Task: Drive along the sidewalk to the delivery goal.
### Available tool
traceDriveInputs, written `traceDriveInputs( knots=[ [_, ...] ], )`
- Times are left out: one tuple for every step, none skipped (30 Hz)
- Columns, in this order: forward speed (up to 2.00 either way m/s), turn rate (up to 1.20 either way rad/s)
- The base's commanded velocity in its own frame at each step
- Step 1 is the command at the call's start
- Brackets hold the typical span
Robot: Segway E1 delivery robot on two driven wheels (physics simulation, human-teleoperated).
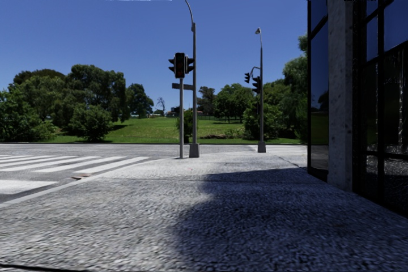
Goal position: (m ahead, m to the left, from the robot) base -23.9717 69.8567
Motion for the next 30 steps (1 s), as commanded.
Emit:
traceDriveInputs(
  knots=[
    [1.73,0.45],
    [1.73,0.45],
    [1.74,0.45],
    [1.74,0.45],
    [1.74,0.45],
    [1.74,0.45],
    [1.74,0.45],
    [1.74,0.45],
    [1.74,0.45],
    [1.74,0.45],
    [1.74,0.45],
    [1.74,0.45],
    [1.74,0.45],
    [1.74,0.45],
    [1.74,0.45],
    [1.74,0.45],
    [1.74,0.43],
    [1.74,0.28],
    [1.74,0.28],
    [1.74,0.12],
    [1.74,0.04],
    [1.74,0.01],
    [1.74,0.0],
    [1.74,0.0],
    [1.74,0.0],
    [1.74,0.0],
    [1.74,0.0],
    [1.74,0.0],
    [1.74,0.0],
    [1.74,0.0]
  ],
)
